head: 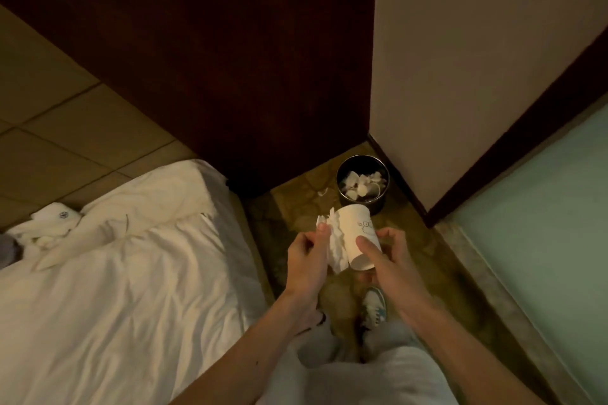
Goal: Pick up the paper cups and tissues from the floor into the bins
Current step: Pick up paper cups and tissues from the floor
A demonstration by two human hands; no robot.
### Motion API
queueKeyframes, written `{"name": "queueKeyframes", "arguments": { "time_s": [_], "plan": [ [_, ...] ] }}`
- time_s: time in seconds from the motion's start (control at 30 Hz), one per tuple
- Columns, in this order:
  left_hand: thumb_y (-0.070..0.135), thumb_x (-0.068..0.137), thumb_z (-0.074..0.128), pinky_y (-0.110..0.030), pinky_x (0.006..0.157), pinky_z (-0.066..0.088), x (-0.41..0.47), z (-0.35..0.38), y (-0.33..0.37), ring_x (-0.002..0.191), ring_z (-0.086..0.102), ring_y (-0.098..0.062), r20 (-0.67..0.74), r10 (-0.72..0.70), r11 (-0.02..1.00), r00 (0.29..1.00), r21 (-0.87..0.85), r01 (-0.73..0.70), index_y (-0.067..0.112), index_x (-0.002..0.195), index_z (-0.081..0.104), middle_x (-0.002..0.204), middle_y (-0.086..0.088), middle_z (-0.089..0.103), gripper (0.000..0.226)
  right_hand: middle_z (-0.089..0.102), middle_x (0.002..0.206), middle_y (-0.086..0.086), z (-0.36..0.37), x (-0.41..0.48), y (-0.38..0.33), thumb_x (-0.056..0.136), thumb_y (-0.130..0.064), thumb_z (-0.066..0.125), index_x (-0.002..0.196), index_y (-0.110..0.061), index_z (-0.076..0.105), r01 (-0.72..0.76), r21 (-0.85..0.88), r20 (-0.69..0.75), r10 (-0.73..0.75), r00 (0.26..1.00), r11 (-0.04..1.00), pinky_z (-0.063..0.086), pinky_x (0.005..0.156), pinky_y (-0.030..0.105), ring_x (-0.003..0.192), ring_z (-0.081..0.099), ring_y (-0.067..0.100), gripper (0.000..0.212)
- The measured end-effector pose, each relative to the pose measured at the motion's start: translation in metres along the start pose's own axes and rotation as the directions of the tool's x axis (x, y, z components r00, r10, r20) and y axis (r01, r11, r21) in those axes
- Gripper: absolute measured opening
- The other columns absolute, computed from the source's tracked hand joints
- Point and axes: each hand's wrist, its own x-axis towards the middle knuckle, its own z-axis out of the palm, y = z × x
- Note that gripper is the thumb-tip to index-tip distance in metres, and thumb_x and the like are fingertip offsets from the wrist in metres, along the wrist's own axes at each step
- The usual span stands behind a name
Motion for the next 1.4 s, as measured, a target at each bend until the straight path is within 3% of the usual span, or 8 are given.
{"name": "queueKeyframes", "arguments": {
  "time_s": [0.2, 0.4, 0.53, 0.67, 0.8, 1.13, 1.27, 1.4],
  "plan": [
    [0.022, 0.091, 0.059, -0.042, 0.083, 0.056, 0.104, 0.015, 0.028, 0.102, 0.065, -0.026, 0.172, -0.126, 0.983, 0.977, -0.109, 0.146, 0.014, 0.103, 0.058, 0.11, -0.01, 0.065, 0.015, 0.06, 0.114, 0.0, 0.006, 0.102, -0.022, 0.091, -0.043, 0.062, 0.112, -0.037, 0.041, -0.101, -0.049, -0.095, 0.096, 0.991, 0.994, 0.06, 0.078, 0.038, 0.094, 0.068, 0.018, 0.03],
    [0.01, 0.09, 0.064, -0.036, 0.07, 0.056, 0.247, 0.047, 0.011, 0.093, 0.064, -0.025, 0.237, -0.191, 0.98, 0.953, 0.101, 0.172, 0.016, 0.108, 0.055, 0.109, -0.009, 0.062, 0.021, 0.063, 0.119, 0.01, 0.005, 0.222, 0.006, 0.09, -0.037, 0.065, 0.123, -0.028, 0.042, -0.269, 0.061, -0.183, 0.276, 0.944, 0.961, 0.058, 0.073, 0.034, 0.096, 0.069, 0.025, 0.041],
    [0.006, 0.091, 0.065, -0.028, 0.063, 0.057, 0.343, 0.074, -0.015, 0.095, 0.066, -0.025, 0.245, -0.26, 0.957, 0.934, 0.195, 0.215, 0.018, 0.109, 0.054, 0.117, -0.012, 0.06, 0.025, 0.058, 0.121, 0.028, 0.009, 0.315, 0.036, 0.082, -0.019, 0.073, 0.11, -0.025, 0.047, -0.145, 0.101, -0.439, 0.174, 0.881, 0.984, 0.059, 0.058, 0.036, 0.089, 0.067, 0.033, 0.038],
    [0.002, 0.089, 0.066, -0.024, 0.053, 0.053, 0.445, 0.106, -0.046, 0.074, 0.062, -0.014, 0.287, -0.251, 0.946, 0.924, 0.274, 0.171, 0.017, 0.106, 0.054, 0.089, -0.002, 0.058, 0.026, 0.062, 0.114, 0.014, 0.009, 0.409, 0.074, 0.091, -0.029, 0.066, 0.119, -0.023, 0.047, -0.309, 0.308, -0.398, 0.417, 0.817, 0.9, 0.054, 0.054, 0.028, 0.085, 0.068, 0.027, 0.035],
    [0.01, 0.092, 0.064, -0.029, 0.06, 0.052, 0.531, 0.139, -0.083, 0.093, 0.063, -0.024, 0.268, -0.336, 0.902, 0.903, 0.366, 0.227, 0.022, 0.105, 0.052, 0.118, -0.012, 0.061, 0.022, 0.064, 0.093, -0.001, -0.003, 0.48, 0.106, 0.095, -0.034, 0.06, 0.12, -0.026, 0.051, -0.317, 0.367, -0.367, 0.449, 0.815, 0.875, 0.055, 0.067, 0.032, 0.081, 0.067, 0.02, 0.028],
    [0.022, 0.098, 0.057, -0.024, 0.048, 0.055, 0.648, 0.173, -0.137, 0.089, 0.066, -0.02, 0.378, -0.438, 0.802, 0.816, 0.575, 0.164, 0.035, 0.124, 0.048, 0.106, 0.005, 0.06, 0.03, 0.053, 0.131, -0.002, -0.018, 0.559, 0.151, 0.1, -0.046, 0.044, 0.139, -0.029, 0.045, -0.393, 0.403, -0.267, 0.517, 0.814, 0.826, 0.052, 0.092, 0.043, 0.11, 0.061, 0.021, 0.042],
    [0.012, 0.097, 0.051, -0.049, 0.096, 0.053, 0.659, 0.167, -0.142, 0.122, 0.055, -0.039, 0.352, -0.402, 0.743, 0.845, 0.665, 0.076, 0.035, 0.144, 0.041, 0.139, -0.015, 0.051, 0.053, 0.052, 0.124, 0.0, -0.018, 0.556, 0.154, 0.102, -0.03, 0.045, 0.139, -0.022, 0.046, -0.374, 0.422, -0.254, 0.504, 0.826, 0.826, 0.053, 0.079, 0.034, 0.105, 0.062, 0.02, 0.038],
    [0.017, 0.094, 0.058, -0.044, 0.084, 0.058, 0.652, 0.15, -0.118, 0.1, 0.066, -0.03, 0.415, -0.322, 0.628, 0.851, 0.766, -0.136, 0.025, 0.128, 0.059, 0.124, -0.011, 0.062, 0.035, 0.063, 0.117, 0.012, -0.011, 0.539, 0.149, 0.098, -0.018, 0.055, 0.119, -0.017, 0.057, -0.384, 0.302, -0.355, 0.477, 0.804, 0.873, 0.054, 0.07, 0.037, 0.088, 0.066, 0.023, 0.022]
  ]
}}
